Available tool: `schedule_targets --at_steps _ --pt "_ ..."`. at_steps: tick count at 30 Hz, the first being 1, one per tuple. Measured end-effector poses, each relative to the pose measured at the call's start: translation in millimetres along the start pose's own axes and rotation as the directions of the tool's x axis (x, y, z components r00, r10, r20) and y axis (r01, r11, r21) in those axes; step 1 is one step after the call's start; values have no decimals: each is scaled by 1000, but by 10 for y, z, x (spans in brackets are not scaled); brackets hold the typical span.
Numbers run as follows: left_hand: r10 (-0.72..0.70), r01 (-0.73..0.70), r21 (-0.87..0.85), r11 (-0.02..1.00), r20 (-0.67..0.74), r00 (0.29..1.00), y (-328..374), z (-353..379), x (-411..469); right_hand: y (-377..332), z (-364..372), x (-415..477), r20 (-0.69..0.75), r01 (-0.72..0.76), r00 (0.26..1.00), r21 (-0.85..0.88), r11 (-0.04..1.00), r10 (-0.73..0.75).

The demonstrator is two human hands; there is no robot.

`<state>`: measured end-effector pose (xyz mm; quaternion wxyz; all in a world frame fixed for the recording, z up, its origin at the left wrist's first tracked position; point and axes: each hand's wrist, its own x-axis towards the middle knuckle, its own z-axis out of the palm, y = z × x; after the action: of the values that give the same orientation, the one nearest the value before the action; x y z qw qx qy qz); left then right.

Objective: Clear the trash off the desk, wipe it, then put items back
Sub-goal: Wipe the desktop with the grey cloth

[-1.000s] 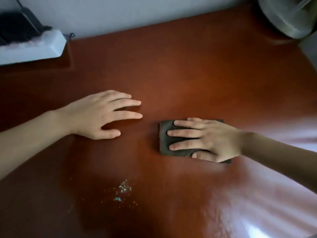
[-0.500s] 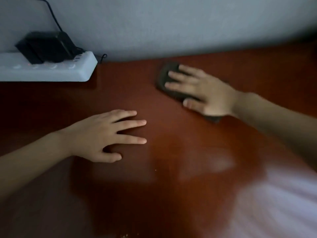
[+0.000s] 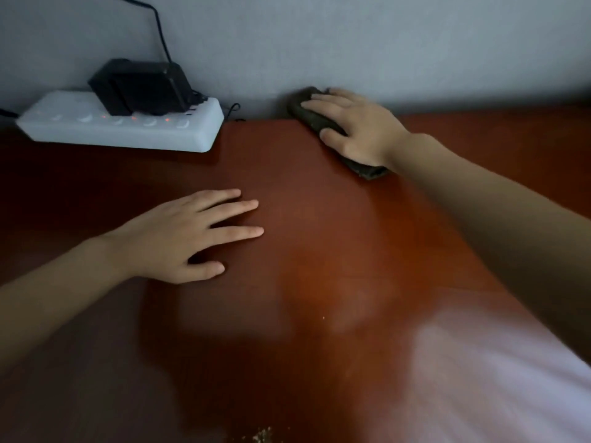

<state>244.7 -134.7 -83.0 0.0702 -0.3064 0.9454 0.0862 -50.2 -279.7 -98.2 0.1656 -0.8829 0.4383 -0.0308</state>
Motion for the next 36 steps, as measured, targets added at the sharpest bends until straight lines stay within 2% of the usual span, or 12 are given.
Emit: schedule_targets --at_steps 4,8,10,12,14,17,20,22,26,31,33,36 --pt "-21 21 -19 1000 -7 1000 1 30 -36 -390 161 -326 -31 134 990 -102 986 -137" --pt "29 -28 56 998 -22 999 -39 -3 -9 -985 419 -1370 107 357 933 -144 923 -344" --pt "39 -37 77 996 -24 999 -39 -13 -23 -1031 455 -1557 133 377 924 -153 913 -360" --pt "50 -47 95 994 -28 998 -49 -29 -74 -946 422 -1416 84 277 960 -118 954 -268" --pt "19 -15 101 995 -36 999 -76 -45 -186 -855 357 -1089 -10 93 996 -82 992 -94" --pt "-80 81 105 991 -10 997 -127 -36 -424 -738 263 -516 -77 -144 987 -40 989 140" --pt "-89 86 119 989 17 996 -200 0 -605 -772 220 -70 -96 -205 975 -21 979 202" --pt "-80 78 91 993 15 997 -244 27 -656 -860 259 -47 -80 -138 988 -37 990 135" --pt "-71 72 54 996 -16 997 -277 96 -673 -1364 524 -834 11 159 987 -69 985 -158" --pt "-82 83 21 996 -42 996 -278 117 -694 -2022 826 -2067 244 532 837 -154 833 -490" --pt "-88 89 27 996 -33 996 -264 98 -688 -1821 724 -1989 223 539 833 -119 834 -507" --pt "-87 88 47 995 -24 996 -243 71 -672 -1264 494 -1491 67 245 969 -112 963 -239"
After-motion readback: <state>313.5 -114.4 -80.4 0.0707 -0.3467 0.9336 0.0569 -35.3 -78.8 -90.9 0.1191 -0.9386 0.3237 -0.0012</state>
